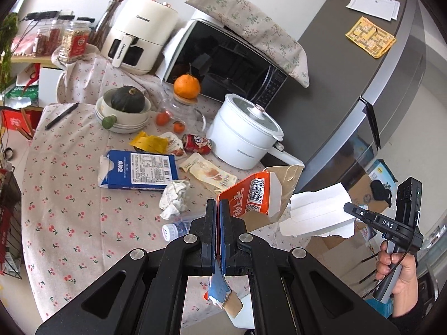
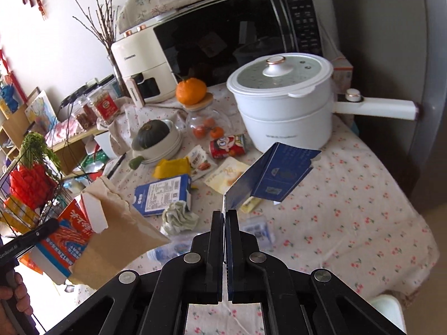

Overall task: Collect trash
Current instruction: 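Carry the paper bag and blue box over the white bin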

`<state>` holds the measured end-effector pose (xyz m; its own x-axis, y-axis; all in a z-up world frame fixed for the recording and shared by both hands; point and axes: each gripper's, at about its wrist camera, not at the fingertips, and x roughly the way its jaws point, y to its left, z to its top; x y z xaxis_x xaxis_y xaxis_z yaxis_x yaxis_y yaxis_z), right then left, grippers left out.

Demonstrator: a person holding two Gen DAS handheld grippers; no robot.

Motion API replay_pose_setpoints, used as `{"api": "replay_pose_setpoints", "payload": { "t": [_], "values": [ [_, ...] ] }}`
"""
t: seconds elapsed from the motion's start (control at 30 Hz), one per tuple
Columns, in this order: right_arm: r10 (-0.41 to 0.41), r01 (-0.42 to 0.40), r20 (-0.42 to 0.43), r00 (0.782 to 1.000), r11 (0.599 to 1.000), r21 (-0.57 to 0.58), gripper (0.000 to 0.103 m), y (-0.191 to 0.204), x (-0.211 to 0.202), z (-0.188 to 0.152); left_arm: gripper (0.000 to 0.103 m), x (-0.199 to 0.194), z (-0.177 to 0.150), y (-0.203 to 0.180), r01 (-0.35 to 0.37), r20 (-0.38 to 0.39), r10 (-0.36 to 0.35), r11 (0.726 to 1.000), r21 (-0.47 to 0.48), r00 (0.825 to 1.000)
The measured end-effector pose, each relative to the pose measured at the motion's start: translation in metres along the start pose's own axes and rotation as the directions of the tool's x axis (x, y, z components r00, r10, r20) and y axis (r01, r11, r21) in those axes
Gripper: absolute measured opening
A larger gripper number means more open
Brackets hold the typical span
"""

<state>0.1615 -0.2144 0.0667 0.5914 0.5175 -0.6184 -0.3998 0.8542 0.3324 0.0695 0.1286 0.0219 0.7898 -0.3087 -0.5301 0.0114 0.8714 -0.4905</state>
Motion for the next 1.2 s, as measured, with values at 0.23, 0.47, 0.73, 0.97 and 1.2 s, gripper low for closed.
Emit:
{"api": "replay_pose_setpoints", "payload": {
  "t": [0.23, 0.47, 0.73, 0.97, 1.2],
  "values": [
    [-0.129, 0.131, -0.027, 0.991, 0.986, 0.105, 0.0, -0.043, -0.043, -0.062, 0.001, 0.033, -0.031, -0.059, 0.078, -0.105, -0.067, 0.992, 0.104, 0.992],
    [-0.223, 0.243, -0.116, 0.968, 0.949, 0.199, 0.0, -0.092, -0.055, -0.114, 0.001, 0.077, -0.076, -0.127, 0.157, -0.234, -0.104, 0.963, 0.219, 0.967],
    [-0.313, 0.35, -0.194, 0.93, 0.913, 0.207, 0.0, -0.133, -0.072, -0.141, 0.001, 0.134, -0.125, -0.187, 0.201, -0.335, -0.095, 0.933, 0.299, 0.937],
    [-0.369, 0.423, -0.244, 0.897, 0.878, 0.226, 0.0, -0.164, -0.085, -0.16, 0.001, 0.185, -0.164, -0.214, 0.172, -0.401, -0.01, 0.913, 0.369, 0.916],
    [-0.387, 0.454, -0.283, 0.877, 0.862, 0.227, 0.001, -0.179, -0.089, -0.173, 0.001, 0.218, -0.188, -0.23, 0.189, -0.439, 0.013, 0.891, 0.412, 0.898]
  ]
}}
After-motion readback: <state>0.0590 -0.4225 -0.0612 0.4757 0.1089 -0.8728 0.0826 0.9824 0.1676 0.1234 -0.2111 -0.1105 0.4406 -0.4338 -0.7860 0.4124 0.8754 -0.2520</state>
